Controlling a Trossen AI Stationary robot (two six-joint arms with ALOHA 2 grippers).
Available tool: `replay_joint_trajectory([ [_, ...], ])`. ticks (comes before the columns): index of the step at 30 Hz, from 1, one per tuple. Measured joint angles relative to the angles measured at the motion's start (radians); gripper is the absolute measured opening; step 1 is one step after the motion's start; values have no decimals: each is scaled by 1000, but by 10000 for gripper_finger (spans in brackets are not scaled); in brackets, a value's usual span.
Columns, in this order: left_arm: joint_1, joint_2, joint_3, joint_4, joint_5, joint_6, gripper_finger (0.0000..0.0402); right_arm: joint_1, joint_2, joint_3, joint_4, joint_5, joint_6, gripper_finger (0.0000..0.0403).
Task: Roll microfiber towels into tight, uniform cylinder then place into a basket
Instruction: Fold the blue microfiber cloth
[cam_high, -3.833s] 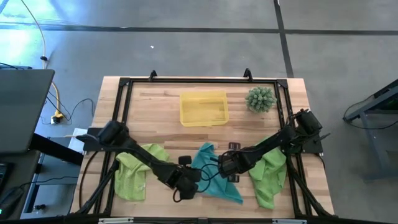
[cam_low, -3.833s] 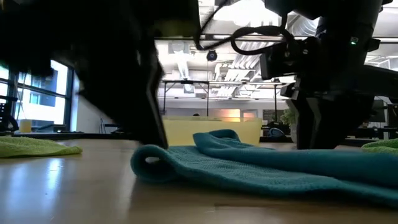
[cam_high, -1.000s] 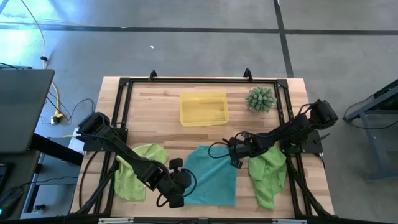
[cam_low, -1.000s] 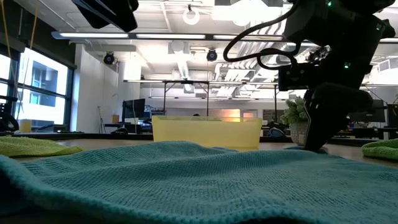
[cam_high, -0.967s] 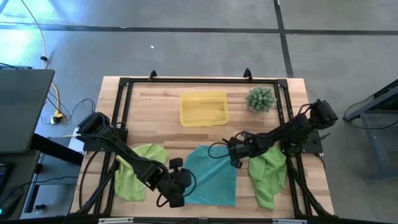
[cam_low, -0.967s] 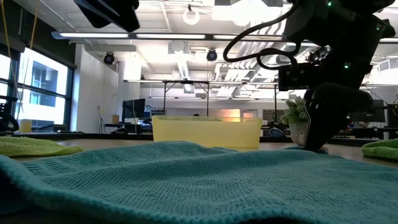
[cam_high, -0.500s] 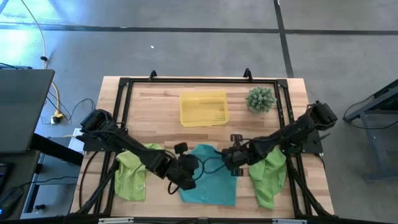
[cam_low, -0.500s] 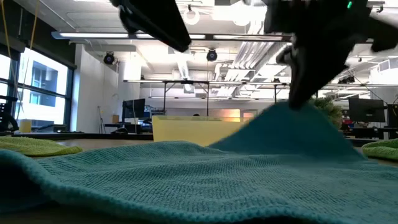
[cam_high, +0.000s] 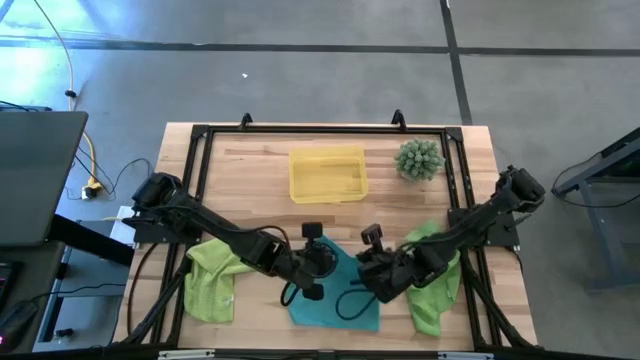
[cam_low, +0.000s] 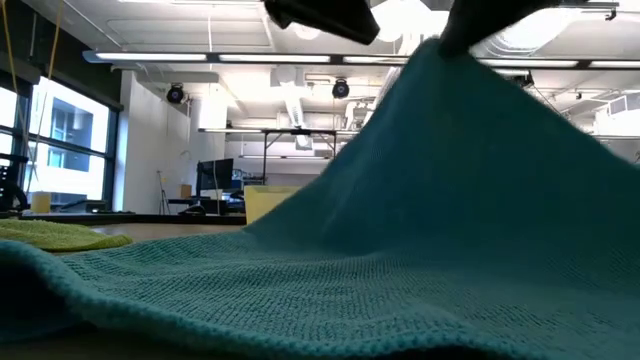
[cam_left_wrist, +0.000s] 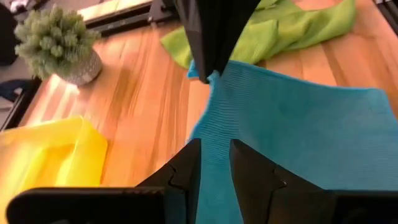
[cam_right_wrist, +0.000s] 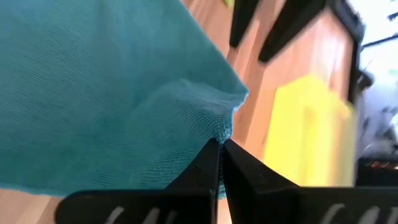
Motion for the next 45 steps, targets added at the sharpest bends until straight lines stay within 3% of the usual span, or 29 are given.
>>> replay_joint_trajectory([
  [8, 1, 0, 0, 54, 121, 13, 76, 97, 0, 79, 2, 41, -101, 0],
  [14, 0, 0, 0, 168, 161, 124, 76, 137, -1, 114, 3, 47, -171, 0],
  [22, 9, 0, 0, 314, 311, 239, 76, 145, -2, 120, 63, 47, -283, 0],
  [26, 16, 0, 0, 314, 335, 240, 76, 145, -2, 120, 109, 47, -327, 0],
  [32, 30, 0, 0, 310, 571, 273, 76, 144, -2, 120, 134, 54, -315, 0],
  [38, 17, 0, 0, 268, 739, 273, 76, 144, -2, 120, 92, 143, -235, 0],
  [45, -17, 0, 0, 182, 759, 273, 76, 144, -3, 120, 93, 218, -238, 0],
])
